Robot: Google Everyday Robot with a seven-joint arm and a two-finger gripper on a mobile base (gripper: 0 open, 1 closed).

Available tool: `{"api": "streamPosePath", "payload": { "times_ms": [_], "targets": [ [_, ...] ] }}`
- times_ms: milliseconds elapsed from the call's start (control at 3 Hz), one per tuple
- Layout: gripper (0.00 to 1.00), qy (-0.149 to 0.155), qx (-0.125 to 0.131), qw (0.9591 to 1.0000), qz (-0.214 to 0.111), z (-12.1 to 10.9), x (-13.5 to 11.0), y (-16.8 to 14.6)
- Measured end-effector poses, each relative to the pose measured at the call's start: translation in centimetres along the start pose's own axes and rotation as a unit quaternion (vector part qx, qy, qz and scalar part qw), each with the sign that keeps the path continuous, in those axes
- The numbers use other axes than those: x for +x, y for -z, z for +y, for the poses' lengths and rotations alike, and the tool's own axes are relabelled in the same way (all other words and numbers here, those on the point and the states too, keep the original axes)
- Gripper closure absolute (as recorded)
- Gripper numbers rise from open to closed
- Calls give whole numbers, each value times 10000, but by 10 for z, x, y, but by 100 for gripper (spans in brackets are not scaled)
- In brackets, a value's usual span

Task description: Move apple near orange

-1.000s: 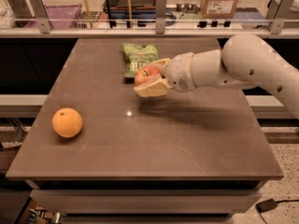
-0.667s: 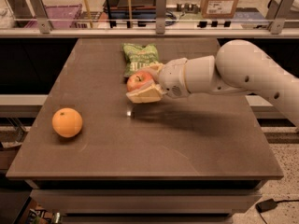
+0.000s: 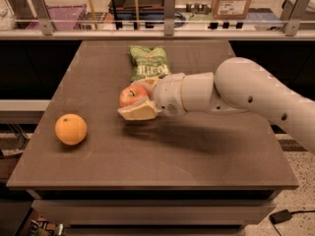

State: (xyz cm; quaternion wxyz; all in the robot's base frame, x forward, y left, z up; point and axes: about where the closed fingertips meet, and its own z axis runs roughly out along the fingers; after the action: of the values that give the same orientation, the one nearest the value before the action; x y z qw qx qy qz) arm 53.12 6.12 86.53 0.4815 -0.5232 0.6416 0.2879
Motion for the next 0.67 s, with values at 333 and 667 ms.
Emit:
{"api": "streamPosePath", "payload": {
  "times_ms": [333,667],
  "targets": [
    [100,-4,-11,10000,-65,23,-4,-13],
    [100,-12,82,9999,-151,48,-6,-22]
  ]
}}
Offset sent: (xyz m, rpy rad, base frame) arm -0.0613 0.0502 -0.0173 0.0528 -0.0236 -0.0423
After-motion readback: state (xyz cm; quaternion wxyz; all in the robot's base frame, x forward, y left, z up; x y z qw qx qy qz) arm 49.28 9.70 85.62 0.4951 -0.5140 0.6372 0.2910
